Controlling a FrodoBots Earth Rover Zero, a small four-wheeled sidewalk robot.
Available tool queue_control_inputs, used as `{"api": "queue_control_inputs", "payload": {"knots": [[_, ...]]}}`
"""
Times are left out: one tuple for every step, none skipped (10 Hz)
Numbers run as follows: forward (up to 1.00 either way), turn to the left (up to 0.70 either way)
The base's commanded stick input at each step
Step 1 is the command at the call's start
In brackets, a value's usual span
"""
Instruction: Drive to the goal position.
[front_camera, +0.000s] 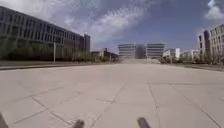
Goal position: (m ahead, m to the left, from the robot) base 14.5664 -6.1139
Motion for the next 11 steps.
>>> {"api": "queue_control_inputs", "payload": {"knots": [[0.70,0.00],[0.70,0.00],[0.70,0.00],[0.70,-0.25],[0.70,-0.34],[0.70,-0.28],[0.70,0.00],[0.70,0.00],[0.70,0.00],[0.70,0.00],[0.70,0.00]]}}
